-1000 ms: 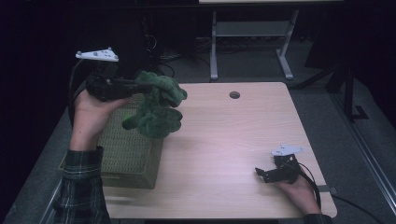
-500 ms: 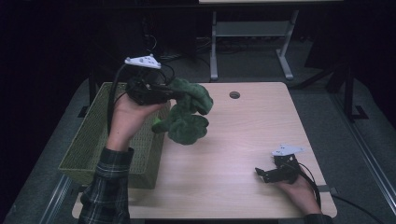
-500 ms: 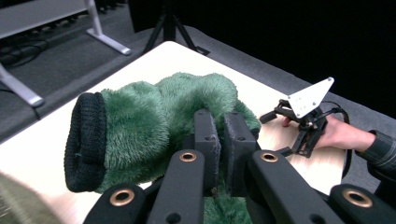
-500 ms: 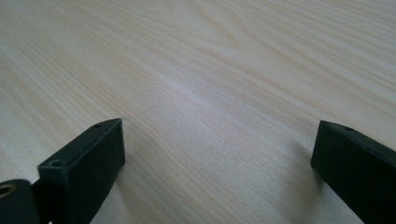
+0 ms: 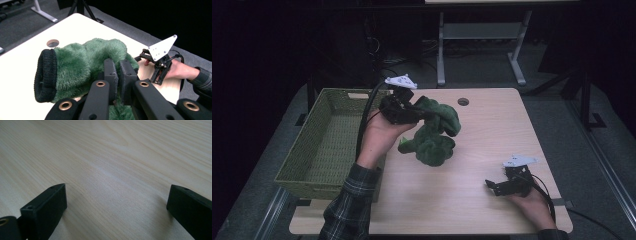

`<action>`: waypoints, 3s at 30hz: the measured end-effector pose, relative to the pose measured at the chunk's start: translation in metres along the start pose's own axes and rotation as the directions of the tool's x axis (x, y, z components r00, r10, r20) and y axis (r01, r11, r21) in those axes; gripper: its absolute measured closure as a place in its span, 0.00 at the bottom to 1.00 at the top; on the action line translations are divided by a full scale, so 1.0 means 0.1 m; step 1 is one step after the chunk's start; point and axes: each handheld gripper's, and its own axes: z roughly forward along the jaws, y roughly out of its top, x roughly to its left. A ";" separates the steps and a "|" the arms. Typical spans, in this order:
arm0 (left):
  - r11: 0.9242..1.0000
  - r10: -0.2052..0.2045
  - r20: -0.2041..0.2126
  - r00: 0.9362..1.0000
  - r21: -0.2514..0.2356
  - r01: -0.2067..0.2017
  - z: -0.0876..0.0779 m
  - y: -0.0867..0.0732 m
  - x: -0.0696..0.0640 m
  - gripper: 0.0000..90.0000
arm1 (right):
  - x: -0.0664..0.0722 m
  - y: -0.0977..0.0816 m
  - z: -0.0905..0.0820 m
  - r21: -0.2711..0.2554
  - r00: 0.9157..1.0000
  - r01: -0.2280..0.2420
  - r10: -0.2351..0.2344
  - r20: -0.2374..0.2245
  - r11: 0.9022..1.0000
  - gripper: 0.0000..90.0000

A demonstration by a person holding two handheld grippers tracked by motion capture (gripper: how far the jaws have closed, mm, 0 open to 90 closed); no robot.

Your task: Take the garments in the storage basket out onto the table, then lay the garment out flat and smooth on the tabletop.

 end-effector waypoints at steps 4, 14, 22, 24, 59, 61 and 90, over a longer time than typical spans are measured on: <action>1.000 -0.002 0.011 1.000 0.013 0.002 0.10 -0.04 -0.01 0.95 | 0.00 0.00 0.00 0.000 1.000 -0.001 0.001 0.000 1.000 0.03; 0.999 -0.027 0.049 0.998 0.033 0.026 0.45 -0.15 -0.08 0.95 | 0.00 0.00 0.00 0.000 1.000 0.000 0.000 0.000 1.000 0.03; 0.998 -0.045 0.062 0.997 0.044 0.042 0.71 -0.28 -0.11 0.96 | 0.00 0.00 0.00 0.000 1.000 0.000 0.000 0.000 1.000 0.03; 0.997 -0.055 0.067 0.996 0.051 0.052 0.79 -0.33 -0.10 0.96 | 0.00 0.00 0.00 0.000 1.000 0.000 0.000 0.001 1.000 0.03; 0.966 -0.109 0.060 0.992 0.241 0.092 1.60 -0.98 0.14 0.75 | 0.00 0.00 0.00 0.001 1.000 0.000 0.000 0.004 1.000 0.03; 0.971 -0.091 0.057 0.994 0.228 0.075 1.51 -0.95 0.07 0.68 | 0.00 0.00 0.00 0.000 1.000 0.000 0.000 0.005 1.000 0.03; 0.967 0.050 0.136 0.989 0.240 -0.082 1.47 -1.20 -0.74 0.52 | 0.13 0.09 -0.03 0.004 0.999 0.016 -0.016 -0.046 1.000 0.18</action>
